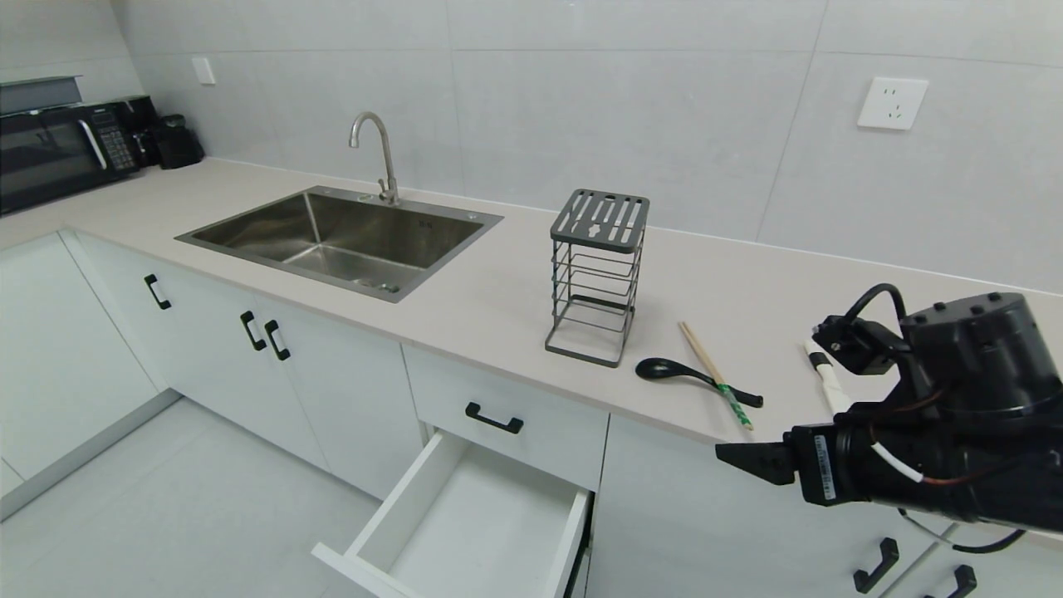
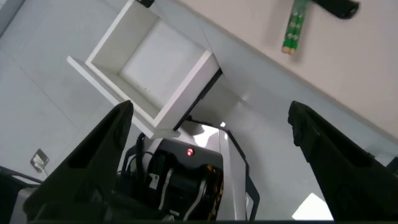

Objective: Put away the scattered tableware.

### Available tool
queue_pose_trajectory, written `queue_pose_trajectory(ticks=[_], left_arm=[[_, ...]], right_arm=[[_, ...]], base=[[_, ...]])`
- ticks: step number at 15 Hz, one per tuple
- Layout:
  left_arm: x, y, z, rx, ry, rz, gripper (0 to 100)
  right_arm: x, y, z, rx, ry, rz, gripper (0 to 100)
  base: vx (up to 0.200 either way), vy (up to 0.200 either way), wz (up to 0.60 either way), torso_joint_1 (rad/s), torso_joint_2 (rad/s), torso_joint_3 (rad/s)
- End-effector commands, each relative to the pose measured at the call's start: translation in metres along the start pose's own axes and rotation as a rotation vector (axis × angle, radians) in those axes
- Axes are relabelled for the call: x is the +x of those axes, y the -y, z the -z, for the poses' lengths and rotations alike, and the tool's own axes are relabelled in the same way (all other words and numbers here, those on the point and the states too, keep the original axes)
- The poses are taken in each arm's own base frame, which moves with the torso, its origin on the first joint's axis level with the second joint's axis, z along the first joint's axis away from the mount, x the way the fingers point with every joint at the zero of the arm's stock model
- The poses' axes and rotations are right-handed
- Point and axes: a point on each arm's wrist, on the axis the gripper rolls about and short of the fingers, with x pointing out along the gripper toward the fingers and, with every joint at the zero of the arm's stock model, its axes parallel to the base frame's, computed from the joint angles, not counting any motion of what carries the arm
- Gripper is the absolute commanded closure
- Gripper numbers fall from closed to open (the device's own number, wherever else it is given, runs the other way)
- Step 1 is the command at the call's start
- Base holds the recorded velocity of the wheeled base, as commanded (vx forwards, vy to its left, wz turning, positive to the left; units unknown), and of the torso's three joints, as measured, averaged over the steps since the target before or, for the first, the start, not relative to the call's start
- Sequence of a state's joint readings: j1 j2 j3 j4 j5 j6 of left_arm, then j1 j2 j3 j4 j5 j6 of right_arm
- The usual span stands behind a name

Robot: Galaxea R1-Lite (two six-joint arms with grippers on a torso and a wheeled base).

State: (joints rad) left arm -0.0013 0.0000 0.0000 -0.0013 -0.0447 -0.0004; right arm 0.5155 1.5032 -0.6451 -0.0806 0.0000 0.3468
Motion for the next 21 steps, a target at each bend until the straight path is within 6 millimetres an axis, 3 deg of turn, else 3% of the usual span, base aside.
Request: queue_pose_trajectory(ticks=[1,7,13,21], left_arm=[[0.000,0.000,0.000,-0.001,-0.001,0.000,0],[0.000,0.000,0.000,-0.001,-0.001,-0.001,0],[0.000,0.000,0.000,-0.001,0.000,-0.001,0],[0.000,0.000,0.000,-0.001,-0.001,-0.001,0]], right_arm=[[0.026,-0.001,0.001,-0.005,-0.071,0.026,0],[0.082,0.010,-0.006,-0.024,-0.024,0.115,0],[0.080,0.018,-0.017,-0.037,0.019,0.161,0],[0.108,0.020,-0.018,-0.029,-0.015,0.171,0]], base=[[0.000,0.000,0.00,0.000,0.00,0.000],[0.000,0.000,0.00,0.000,0.00,0.000],[0.000,0.000,0.00,0.000,0.00,0.000],[0.000,0.000,0.00,0.000,0.00,0.000]])
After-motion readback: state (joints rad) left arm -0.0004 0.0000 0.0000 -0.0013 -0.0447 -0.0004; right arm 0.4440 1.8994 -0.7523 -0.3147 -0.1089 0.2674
